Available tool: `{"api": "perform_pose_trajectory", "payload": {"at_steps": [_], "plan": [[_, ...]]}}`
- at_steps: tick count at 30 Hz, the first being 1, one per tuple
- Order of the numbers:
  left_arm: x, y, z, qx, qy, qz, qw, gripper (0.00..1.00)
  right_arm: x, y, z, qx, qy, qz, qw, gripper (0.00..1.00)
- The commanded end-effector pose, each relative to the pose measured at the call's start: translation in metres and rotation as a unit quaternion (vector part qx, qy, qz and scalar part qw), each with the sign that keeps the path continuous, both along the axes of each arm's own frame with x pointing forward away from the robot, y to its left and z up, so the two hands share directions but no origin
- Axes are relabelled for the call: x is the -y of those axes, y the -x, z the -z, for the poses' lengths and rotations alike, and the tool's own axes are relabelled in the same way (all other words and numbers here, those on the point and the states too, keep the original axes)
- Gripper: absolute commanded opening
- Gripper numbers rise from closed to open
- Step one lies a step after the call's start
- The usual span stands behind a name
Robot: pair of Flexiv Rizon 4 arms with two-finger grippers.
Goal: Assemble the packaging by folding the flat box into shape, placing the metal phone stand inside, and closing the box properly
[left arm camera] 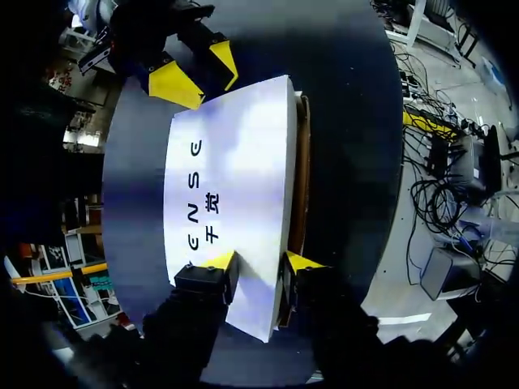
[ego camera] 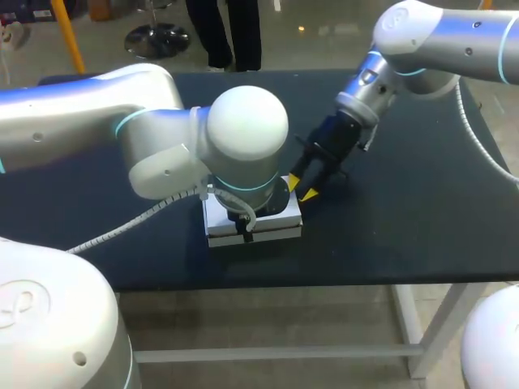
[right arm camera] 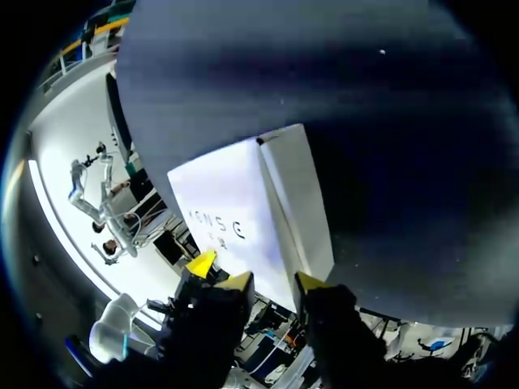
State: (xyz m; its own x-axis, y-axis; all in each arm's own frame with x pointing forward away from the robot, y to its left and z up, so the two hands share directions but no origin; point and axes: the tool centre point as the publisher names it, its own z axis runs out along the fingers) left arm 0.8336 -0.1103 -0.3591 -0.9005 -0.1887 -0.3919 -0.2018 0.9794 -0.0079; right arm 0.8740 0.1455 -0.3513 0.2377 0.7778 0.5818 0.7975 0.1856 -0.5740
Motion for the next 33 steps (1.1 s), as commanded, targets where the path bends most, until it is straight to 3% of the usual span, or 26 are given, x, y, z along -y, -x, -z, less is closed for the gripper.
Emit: {"api": "perform_pose_trajectory", "payload": {"at_steps": [1,7,9,11,17,26,33], "plan": [[0.002,0.001,0.001,0.001,-0.003,-0.002,1.000,0.40,0.004,0.005,-0.006,0.013,0.000,0.007,1.000,0.36],[0.001,0.001,0.002,-0.001,-0.002,-0.003,1.000,0.41,0.002,0.012,-0.018,0.047,-0.002,0.004,0.999,0.30],[0.001,0.001,0.003,-0.002,-0.002,-0.004,1.000,0.41,-0.003,0.016,-0.020,0.060,0.000,-0.001,0.998,0.22],[0.001,0.001,0.003,-0.003,-0.001,-0.004,1.000,0.41,-0.008,0.020,-0.021,0.073,0.004,-0.008,0.997,0.00],[0.001,0.001,0.004,-0.003,-0.001,-0.005,1.000,0.41,-0.012,0.028,-0.022,0.105,0.009,-0.020,0.994,0.00],[-0.001,0.000,0.004,-0.003,0.000,-0.006,1.000,0.42,-0.006,0.046,-0.021,0.127,0.000,-0.020,0.992,0.00],[-0.001,0.000,0.004,-0.004,0.001,-0.006,1.000,0.42,-0.005,0.050,-0.009,0.129,0.005,-0.017,0.992,0.00]]}}
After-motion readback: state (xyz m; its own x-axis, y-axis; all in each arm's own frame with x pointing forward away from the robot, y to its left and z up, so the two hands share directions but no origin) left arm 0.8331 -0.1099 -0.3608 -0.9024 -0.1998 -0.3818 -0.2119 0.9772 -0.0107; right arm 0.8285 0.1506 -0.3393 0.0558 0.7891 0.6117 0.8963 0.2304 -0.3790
